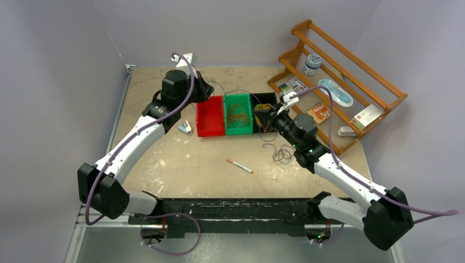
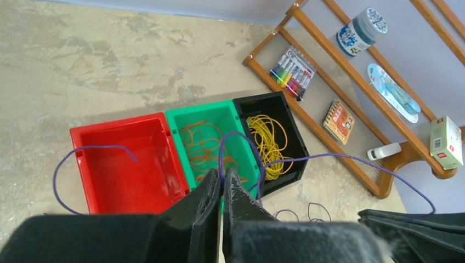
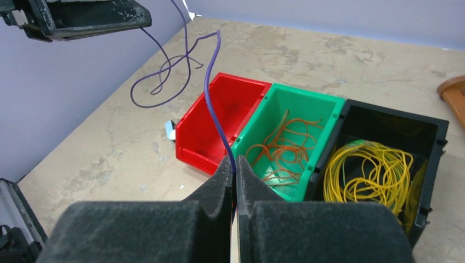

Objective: Untangle the cables

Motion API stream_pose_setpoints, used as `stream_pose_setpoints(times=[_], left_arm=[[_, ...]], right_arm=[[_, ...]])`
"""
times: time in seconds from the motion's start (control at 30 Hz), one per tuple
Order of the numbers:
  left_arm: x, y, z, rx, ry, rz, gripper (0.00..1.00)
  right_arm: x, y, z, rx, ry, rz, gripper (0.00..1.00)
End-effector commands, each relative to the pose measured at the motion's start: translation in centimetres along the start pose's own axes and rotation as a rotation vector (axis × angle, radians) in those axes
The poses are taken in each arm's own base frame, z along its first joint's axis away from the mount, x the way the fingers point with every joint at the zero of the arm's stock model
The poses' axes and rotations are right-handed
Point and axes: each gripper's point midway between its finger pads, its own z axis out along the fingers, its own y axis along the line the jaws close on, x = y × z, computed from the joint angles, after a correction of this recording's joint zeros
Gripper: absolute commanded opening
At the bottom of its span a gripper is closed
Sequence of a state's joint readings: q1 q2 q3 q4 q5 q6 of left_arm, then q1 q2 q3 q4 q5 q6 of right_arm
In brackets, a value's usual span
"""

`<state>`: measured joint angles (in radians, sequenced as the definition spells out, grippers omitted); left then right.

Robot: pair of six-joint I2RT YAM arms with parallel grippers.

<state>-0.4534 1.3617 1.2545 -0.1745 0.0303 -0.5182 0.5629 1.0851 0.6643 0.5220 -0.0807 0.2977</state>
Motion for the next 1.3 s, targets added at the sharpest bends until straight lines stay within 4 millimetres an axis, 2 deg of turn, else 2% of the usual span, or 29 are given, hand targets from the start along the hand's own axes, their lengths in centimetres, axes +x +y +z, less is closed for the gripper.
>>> stream_pose_setpoints(times=[0.0, 0.13, 0.33, 0.63, 0.93, 1.27], left_arm=[[-2.6, -0.3, -0.5, 0.050, -0.101, -0.049, 0.00], [-2.2, 0.9, 0.1, 0.052, -0.111, -0.090, 0.00], [-1.3, 2.5, 1.4, 0.053, -0.112, -0.159, 0.00], [0.1, 4.2, 2.9, 0.054, -0.095, -0.219, 0.00], [-0.1, 3.1, 3.3, 0.121, -0.085, -0.251, 0.00], [3.6, 5.7, 4.5, 0.046, -0.040, -0.280, 0.00]], right_arm=[[0.2, -0.8, -1.3, 0.044, -0.001, -0.016, 0.00], [-1.0, -0.5, -1.1, 0.044, -0.019, -0.022, 0.00], [-2.0, -0.1, 0.1, 0.026, -0.034, -0.040, 0.00], [-1.5, 0.2, 1.3, -0.008, -0.011, -0.061, 0.00], [-2.0, -0.3, 1.0, 0.026, -0.030, -0.062, 0.00], [-1.8, -0.6, 0.6, 0.041, -0.033, -0.065, 0.00]])
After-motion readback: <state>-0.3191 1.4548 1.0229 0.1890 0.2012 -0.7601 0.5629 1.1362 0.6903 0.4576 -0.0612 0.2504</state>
